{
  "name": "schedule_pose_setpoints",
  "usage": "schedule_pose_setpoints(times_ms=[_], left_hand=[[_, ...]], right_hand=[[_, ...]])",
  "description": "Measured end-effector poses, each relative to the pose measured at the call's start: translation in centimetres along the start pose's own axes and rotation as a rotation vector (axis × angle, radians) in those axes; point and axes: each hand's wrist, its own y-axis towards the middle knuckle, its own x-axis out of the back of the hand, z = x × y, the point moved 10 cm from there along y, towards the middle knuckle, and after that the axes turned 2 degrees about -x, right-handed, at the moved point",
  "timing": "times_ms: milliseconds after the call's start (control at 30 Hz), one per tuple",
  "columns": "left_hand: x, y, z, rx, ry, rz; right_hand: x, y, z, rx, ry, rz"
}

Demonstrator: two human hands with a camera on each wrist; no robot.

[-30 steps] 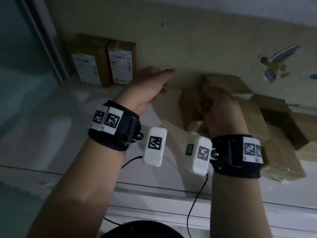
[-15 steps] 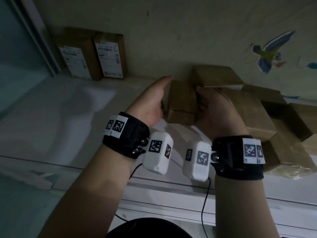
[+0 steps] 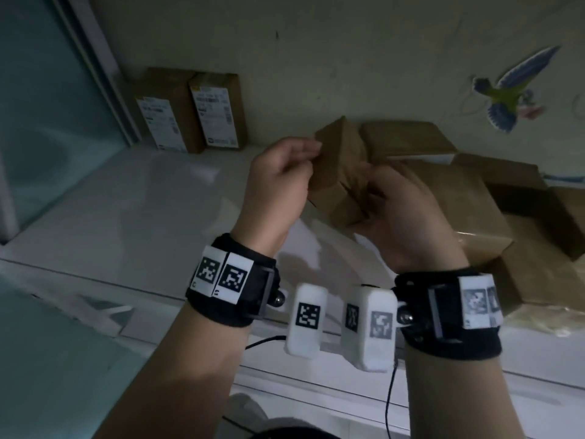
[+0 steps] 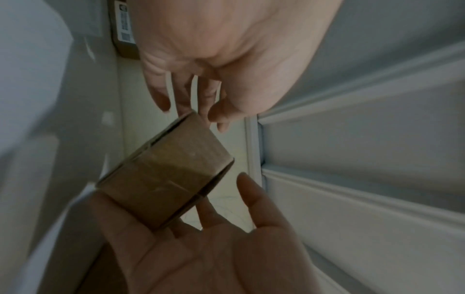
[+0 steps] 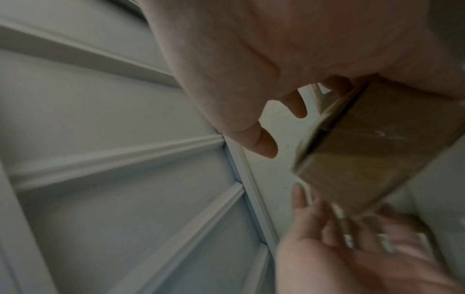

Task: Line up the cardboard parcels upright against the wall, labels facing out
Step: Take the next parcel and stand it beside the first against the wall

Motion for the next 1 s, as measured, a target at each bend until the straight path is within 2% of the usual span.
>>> schedule_pose_setpoints(times_ms=[67, 200, 333, 400, 467, 567, 633, 767, 933, 1000], left_hand=[[-0.3, -0.5, -1.0, -0.063, -0.022, -0.012], [-2.2, -1.1, -2.5, -0.12, -0.117, 0.068], [-2.2, -1.2, -2.4, -0.123, -0.02, 0.093], [-1.6, -0.7, -1.5, -0.047, 0.007, 0.073], [-1.0, -0.2, -0.4, 0.075, -0.072, 0.055], [-1.1, -0.1, 0.0, 0.194, -0.209, 0.14], [-0.7, -0.1, -0.1, 0.219, -0.276, 0.161], [1.1, 0.2, -0.6, 0.15, -0.12, 0.152], [1.0, -0.1, -1.8, -0.011, 0.267, 0.38], [0.5, 0.0, -2.2, -0.069, 0.36, 0.429]], right_hand=[[0.0, -0.9, -0.2, -0.015, -0.018, -0.015], [-1.1, -2.2, -1.3, -0.135, 0.075, 0.121], [-0.7, -2.9, -1.4, -0.173, 0.195, 0.183], [-0.6, -3.1, -1.5, -0.198, 0.253, 0.219], [-0.7, -3.4, -1.8, -0.23, 0.267, 0.261], [-1.2, -3.7, -2.2, -0.27, 0.256, 0.325], [-1.1, -3.7, -2.3, -0.266, 0.26, 0.323], [0.0, -2.9, -1.6, -0.142, 0.308, 0.228], [0.1, -2.4, 0.8, 0.098, 0.385, 0.164], [-0.4, -2.4, 1.7, 0.167, 0.378, 0.169]])
